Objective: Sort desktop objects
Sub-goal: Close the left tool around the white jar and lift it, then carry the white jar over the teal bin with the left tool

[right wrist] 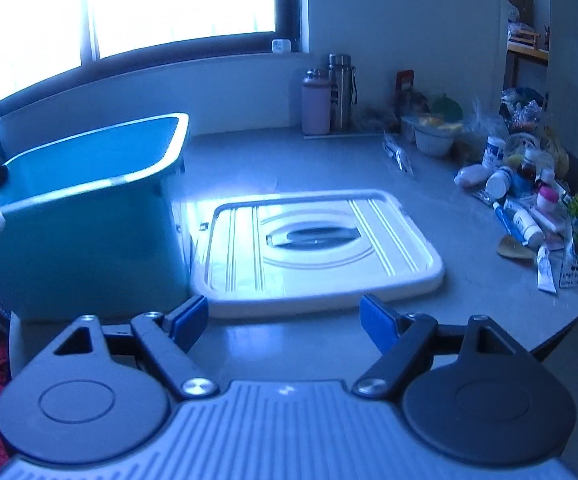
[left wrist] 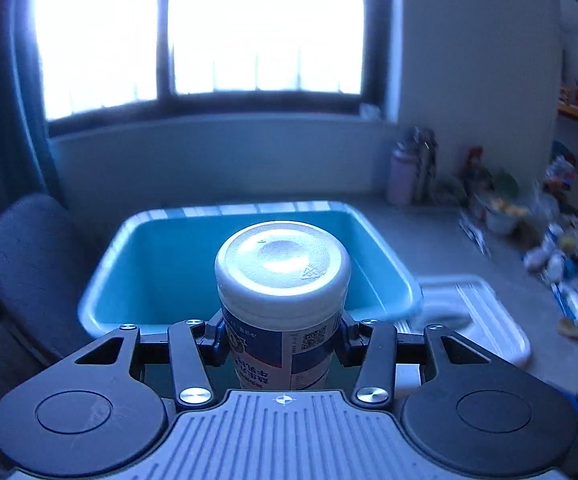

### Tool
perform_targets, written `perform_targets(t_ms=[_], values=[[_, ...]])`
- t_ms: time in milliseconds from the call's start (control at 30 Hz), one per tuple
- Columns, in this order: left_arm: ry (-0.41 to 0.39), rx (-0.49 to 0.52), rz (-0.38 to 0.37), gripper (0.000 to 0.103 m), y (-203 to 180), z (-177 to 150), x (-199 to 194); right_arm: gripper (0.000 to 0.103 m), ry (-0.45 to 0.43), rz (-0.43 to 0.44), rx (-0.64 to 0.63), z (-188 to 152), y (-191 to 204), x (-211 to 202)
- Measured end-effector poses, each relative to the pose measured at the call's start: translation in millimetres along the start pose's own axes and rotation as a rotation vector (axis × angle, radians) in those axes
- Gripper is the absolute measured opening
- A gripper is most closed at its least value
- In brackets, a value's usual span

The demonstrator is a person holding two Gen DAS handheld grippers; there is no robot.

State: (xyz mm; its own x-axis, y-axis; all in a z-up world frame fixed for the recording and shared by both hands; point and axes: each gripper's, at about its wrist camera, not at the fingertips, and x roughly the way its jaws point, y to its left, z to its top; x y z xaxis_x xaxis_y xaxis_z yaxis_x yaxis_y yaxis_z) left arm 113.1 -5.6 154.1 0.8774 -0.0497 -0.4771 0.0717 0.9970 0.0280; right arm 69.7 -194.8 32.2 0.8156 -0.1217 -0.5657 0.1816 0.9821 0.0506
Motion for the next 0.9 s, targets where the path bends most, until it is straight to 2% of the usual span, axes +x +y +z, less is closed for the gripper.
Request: perform_targets(t_ms=[200, 433, 667, 900], values=[[-0.054, 0.009, 0.056, 0.049, 6.2, 49.0, 1.0, 0.083, 0.013, 0.005, 0.015, 4.6, -6.6, 7.5], [-0.007, -0.030, 0.067, 0.049, 11.4, 83.3, 65.0, 0.083, 0.032, -0.016, 0.012, 10.1, -15.2, 21.5], [0.119, -0.066, 0.070, 0.049, 23.5, 71.5, 143.3, 0.083, 0.075, -0.027, 0.014, 15.8, -24.2, 46.3], [0.240, -0.076, 0.087, 0.049, 33.1, 45.0, 191.3, 0.083, 0.124, -0.021, 0.011, 19.3, -31.5, 75.8]])
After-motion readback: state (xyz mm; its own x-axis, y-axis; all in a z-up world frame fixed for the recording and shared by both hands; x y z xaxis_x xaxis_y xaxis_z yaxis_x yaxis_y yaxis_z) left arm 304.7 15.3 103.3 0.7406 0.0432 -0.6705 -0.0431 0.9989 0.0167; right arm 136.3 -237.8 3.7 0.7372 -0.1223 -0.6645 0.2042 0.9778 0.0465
